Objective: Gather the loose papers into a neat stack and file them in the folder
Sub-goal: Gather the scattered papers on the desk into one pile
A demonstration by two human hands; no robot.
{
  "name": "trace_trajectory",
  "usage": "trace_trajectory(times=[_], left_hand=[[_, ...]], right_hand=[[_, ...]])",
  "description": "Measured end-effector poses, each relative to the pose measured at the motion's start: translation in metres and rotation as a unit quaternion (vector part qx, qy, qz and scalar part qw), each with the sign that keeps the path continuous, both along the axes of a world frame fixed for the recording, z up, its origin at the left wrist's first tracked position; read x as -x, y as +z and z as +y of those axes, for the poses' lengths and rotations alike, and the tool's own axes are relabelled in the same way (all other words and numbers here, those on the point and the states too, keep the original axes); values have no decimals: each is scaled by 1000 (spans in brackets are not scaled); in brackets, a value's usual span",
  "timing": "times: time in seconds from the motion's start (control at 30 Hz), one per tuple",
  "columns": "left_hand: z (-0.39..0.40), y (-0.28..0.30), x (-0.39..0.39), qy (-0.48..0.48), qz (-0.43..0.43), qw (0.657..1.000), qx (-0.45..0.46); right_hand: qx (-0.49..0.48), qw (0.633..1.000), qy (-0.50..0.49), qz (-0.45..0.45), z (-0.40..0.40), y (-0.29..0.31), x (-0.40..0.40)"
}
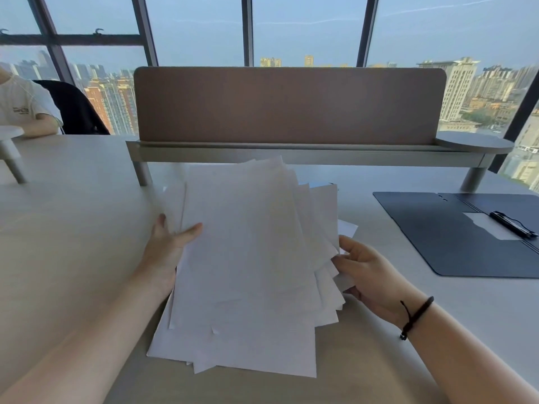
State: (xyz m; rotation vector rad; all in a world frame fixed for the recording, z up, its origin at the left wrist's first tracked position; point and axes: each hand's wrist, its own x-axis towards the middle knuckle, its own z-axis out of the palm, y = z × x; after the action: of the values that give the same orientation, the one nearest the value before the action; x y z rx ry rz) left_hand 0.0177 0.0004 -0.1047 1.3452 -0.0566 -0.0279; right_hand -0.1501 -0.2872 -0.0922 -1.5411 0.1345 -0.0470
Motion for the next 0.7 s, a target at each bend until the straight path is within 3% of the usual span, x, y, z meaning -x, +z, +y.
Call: trace_trajectory(times=[0.17,0.37,0.5,0.57,0.7], left_hand=[[-7,-1,7,-42,11,999,-8],[-7,4,13,-117,3,991,-62],[-2,9,9,-76,15,996,-37],[3,11,5,-53,32,998,0],[5,9,4,-21,60,996,63]], right_hand=[[24,1000,-2,7,8,3,1],[12,991,-132,24,1,4,-3],[58,979,-193,20,-4,7,-3],[6,974,-227,-11,-9,7,-5],[-213,956,-190,-70,-13,7,-6]])
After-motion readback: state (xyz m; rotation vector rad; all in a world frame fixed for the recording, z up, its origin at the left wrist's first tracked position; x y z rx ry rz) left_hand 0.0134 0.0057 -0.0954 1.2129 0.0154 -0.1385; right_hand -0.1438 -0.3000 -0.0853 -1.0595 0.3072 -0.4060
